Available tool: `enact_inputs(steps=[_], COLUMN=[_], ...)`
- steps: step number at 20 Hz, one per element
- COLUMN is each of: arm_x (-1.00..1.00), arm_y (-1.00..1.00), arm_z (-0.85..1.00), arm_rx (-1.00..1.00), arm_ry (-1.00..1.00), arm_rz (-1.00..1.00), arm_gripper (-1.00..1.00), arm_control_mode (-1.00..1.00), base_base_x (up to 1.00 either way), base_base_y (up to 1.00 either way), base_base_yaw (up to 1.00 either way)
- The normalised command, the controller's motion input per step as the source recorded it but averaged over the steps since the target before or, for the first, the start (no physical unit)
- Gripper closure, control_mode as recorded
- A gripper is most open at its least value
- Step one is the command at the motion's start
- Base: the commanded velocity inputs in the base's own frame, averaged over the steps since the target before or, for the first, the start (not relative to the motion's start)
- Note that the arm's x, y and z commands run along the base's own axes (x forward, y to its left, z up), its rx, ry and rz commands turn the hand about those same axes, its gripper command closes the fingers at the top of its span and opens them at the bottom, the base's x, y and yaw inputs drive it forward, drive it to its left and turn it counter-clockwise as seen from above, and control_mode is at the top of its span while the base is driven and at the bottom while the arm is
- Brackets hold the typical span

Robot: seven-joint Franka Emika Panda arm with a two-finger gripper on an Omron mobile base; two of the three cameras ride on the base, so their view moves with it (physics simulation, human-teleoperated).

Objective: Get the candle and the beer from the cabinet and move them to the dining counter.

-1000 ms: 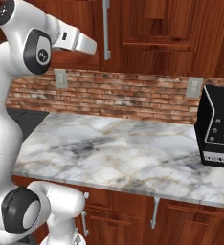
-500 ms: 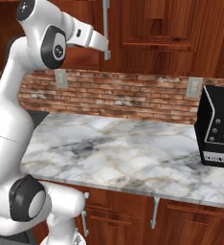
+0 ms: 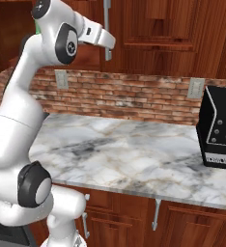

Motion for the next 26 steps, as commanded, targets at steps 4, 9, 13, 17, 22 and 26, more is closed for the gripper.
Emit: enact_inputs(steps=[4,9,13,17,22,26], arm_x=[0.45,0.46,0.39,0.36,0.21,0.12], arm_y=[0.00,-0.02,0.00,-0.11,-0.14,-0.07], arm_z=[0.00,0.04,0.01,0.00,0.00,-0.02], arm_rx=[0.08,0.09,0.11,0.06,0.00,0.00], arm_ry=[0.00,0.01,0.00,0.00,0.00,-0.03], arm_rz=[0.00,0.02,0.07,0.12,0.13,0.12], arm_gripper=[-1.00,-1.00,-1.00,-1.00,-1.00,-1.00], arm_control_mode=[-1.00,-1.00,-1.00,-1.00,-1.00,-1.00], base_base_x=[0.00,0.00,0.00,0.00,0.00,0.00], base_base_y=[0.00,0.00,0.00,0.00,0.00,0.00], base_base_yaw=[0.00,0.00,0.00,0.00,0.00,0.00])
